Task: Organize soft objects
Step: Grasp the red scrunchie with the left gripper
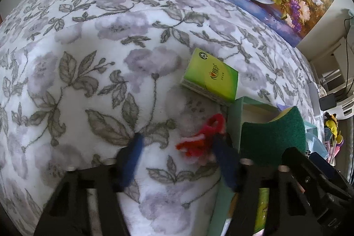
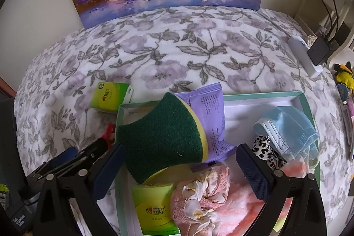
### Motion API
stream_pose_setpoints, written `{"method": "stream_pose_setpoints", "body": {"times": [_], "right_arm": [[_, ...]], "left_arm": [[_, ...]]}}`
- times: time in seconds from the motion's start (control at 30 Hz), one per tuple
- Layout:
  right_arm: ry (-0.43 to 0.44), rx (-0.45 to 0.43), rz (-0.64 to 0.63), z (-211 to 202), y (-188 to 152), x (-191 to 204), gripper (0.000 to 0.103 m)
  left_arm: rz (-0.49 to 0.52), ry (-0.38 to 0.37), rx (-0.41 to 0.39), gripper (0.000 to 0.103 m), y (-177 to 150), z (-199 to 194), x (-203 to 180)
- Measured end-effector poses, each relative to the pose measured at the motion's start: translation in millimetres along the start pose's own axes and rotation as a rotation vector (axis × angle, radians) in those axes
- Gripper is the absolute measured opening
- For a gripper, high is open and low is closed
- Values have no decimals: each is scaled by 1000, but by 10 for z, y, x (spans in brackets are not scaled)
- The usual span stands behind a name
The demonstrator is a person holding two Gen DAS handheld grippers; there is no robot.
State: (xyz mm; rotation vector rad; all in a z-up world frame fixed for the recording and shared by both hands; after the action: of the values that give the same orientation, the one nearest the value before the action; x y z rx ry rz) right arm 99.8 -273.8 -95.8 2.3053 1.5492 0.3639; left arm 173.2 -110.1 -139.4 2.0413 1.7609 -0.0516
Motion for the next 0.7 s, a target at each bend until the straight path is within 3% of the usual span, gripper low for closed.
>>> {"method": "stream_pose_setpoints", "body": {"times": [0.03, 0.1, 0.2, 0.27, 0.7], "right_arm": [[-1, 0, -2, -1, 0, 4, 102], [0, 0, -5, -6, -1, 18, 102], [-2, -1, -8, -8, -2, 27, 102], [-3, -2, -8, -7, -2, 30, 102], [-12, -1, -10, -2, -5, 60, 102]], "left_arm": [[-3, -16, 2, 54, 0, 0, -13], [-3, -35, 2, 37, -3, -12, -35], [6, -39, -3, 21, 2, -41, -81], [3, -44, -8, 14, 10, -57, -82], [-25, -92, -26, 13, 32, -136, -17]]}}
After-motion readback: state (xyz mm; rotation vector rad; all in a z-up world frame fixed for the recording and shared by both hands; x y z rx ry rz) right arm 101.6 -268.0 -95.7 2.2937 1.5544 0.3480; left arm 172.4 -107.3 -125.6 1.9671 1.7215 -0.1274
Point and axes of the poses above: each gripper's, at about its wrist camera, not at the fingertips, and z roughly the way its jaws point, x to its left, y to its top, the point moved 6 cm from there along z, roughly the way its jaws point, and after that the axes turned 2 degrees about -y, right-handed, at the moved point
